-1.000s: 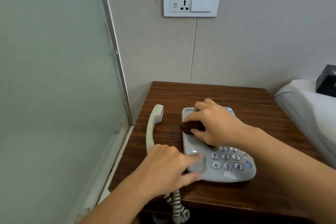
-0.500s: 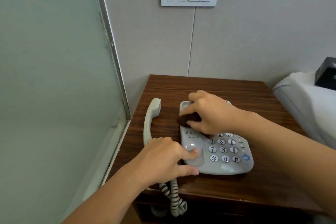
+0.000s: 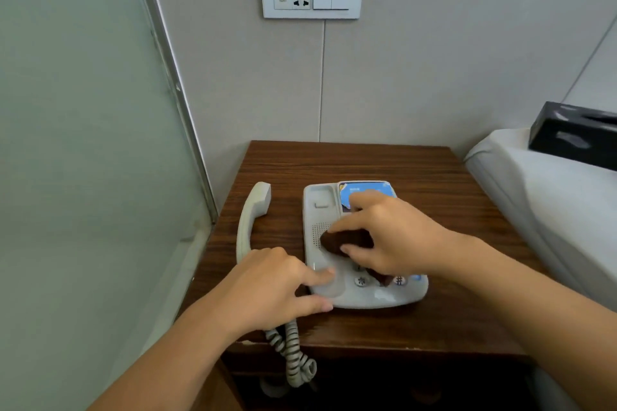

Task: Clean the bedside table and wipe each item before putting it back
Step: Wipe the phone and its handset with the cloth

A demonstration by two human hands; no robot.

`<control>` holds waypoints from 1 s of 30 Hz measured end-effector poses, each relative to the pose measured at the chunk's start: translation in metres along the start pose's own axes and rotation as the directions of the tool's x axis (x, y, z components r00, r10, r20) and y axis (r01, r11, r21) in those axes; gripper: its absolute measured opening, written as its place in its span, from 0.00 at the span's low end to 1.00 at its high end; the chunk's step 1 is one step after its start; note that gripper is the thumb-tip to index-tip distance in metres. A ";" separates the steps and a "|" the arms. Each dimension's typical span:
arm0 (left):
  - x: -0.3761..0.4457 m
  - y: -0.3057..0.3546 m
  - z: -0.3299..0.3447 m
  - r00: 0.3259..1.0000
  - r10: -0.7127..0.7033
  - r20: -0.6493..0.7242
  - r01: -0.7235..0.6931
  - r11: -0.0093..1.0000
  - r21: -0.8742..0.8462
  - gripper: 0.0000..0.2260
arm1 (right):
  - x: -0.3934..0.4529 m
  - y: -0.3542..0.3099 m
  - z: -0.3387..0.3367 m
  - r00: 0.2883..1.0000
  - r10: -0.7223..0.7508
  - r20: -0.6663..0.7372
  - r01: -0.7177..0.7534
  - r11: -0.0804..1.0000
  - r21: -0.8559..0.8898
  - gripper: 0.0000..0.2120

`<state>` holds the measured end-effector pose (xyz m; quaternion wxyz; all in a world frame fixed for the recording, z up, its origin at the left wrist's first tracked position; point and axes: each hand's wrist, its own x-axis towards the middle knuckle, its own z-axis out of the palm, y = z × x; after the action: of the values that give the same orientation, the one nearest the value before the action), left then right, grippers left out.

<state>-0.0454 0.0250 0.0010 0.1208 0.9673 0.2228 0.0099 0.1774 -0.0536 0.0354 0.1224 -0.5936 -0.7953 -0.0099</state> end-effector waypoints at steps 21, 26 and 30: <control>0.025 0.017 0.009 0.996 0.086 -0.008 -0.085 0.993 0.087 0.38 | -0.111 -0.045 0.034 0.909 0.306 -0.283 -0.349 0.931 -0.112 0.12; 0.025 0.013 0.009 0.996 0.078 -0.038 -0.076 0.997 0.032 0.38 | -0.094 -0.065 0.046 0.930 0.284 -0.235 -0.307 0.949 -0.069 0.13; 0.025 0.013 0.007 0.998 0.064 -0.021 -0.063 0.998 0.023 0.40 | -0.116 -0.043 0.028 0.886 0.397 -0.238 -0.439 0.884 -0.161 0.10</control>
<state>-0.0169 0.0230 -0.0032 0.1072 0.9750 0.1934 0.0219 0.1624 -0.1714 -0.0097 0.1367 -0.7574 -0.6260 -0.1260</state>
